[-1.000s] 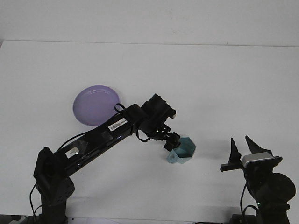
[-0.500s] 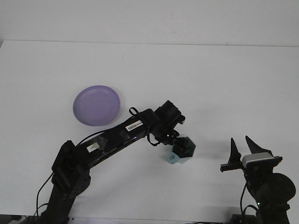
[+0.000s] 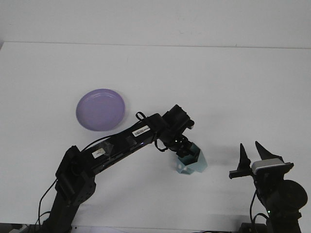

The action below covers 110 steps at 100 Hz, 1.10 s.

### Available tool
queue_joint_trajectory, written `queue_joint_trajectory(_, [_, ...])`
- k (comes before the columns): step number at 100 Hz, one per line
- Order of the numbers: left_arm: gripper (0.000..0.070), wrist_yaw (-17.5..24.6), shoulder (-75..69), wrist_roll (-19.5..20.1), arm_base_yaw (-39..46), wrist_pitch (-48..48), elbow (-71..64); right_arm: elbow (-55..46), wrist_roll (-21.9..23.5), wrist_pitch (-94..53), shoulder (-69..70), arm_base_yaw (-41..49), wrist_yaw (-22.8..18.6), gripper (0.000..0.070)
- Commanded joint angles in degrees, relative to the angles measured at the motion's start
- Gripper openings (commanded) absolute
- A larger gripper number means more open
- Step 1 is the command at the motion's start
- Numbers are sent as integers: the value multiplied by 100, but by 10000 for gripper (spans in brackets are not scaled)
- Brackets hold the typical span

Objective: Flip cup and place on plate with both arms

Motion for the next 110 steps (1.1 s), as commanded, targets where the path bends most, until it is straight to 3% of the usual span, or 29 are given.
queue_joint_trajectory(1, [15,-24,164,66,-79,-66,192,52,101,46,7,-7,-4,322])
queue_joint_trajectory(9, [15,-155,164,94,2,-352,367,52,101,42,7,-7,-4,322])
queue_joint_trajectory(53, [15,-1060,118,1047,1143,-3062,2481,52,101,48,7,-7,-4,322])
queue_joint_trajectory(73, [15,-1102,-393,1075,2122,-3147,2540,52,101,46,7,-7,-4,322])
queue_joint_trajectory(110, [15,-1580,-675,1086,3930,-3228,2321,52,103,46,7,-7,-4,322])
